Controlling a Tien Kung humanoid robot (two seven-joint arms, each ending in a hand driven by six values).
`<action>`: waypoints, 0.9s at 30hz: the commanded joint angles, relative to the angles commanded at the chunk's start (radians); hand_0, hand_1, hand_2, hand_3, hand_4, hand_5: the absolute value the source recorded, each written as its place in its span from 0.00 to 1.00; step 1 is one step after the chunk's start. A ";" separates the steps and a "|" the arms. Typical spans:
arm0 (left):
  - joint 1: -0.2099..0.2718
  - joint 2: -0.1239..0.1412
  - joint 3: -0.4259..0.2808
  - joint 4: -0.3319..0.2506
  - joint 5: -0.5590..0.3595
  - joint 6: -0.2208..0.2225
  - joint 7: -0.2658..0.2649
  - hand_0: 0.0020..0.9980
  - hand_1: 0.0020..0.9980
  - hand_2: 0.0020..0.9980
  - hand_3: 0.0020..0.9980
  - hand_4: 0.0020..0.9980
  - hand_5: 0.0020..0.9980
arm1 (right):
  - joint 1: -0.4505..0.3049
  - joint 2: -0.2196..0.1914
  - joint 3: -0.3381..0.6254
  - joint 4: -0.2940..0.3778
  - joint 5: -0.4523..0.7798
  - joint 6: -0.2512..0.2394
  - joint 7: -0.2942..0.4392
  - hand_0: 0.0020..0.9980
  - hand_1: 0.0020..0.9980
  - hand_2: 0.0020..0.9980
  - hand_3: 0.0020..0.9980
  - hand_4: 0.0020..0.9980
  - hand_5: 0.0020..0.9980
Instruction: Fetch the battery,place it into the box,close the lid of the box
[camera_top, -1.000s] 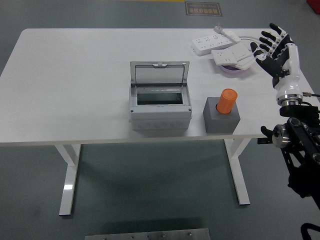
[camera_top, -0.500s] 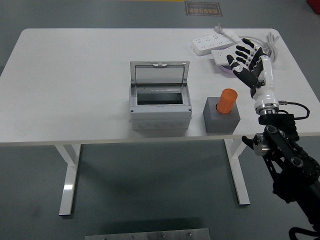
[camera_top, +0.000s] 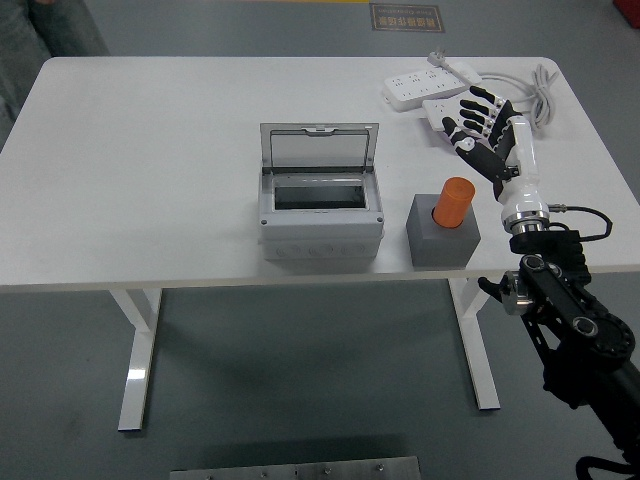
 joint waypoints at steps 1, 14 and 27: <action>0.000 0.000 0.000 0.000 0.001 0.000 0.000 0.82 0.91 0.87 0.95 0.84 0.47 | -0.002 -0.001 -0.002 -0.001 0.001 0.001 0.000 0.70 0.68 0.65 0.71 0.86 0.19; -0.007 -0.003 -0.004 0.000 0.008 0.000 0.000 0.82 0.91 0.87 0.95 0.83 0.47 | -0.024 0.002 -0.023 -0.028 0.021 0.007 0.010 0.68 0.67 0.65 0.70 0.86 0.20; -0.016 -0.004 -0.008 0.000 0.016 0.000 0.000 0.82 0.90 0.87 0.95 0.83 0.46 | -0.031 0.005 -0.043 -0.051 0.033 0.010 0.014 0.65 0.67 0.64 0.70 0.86 0.20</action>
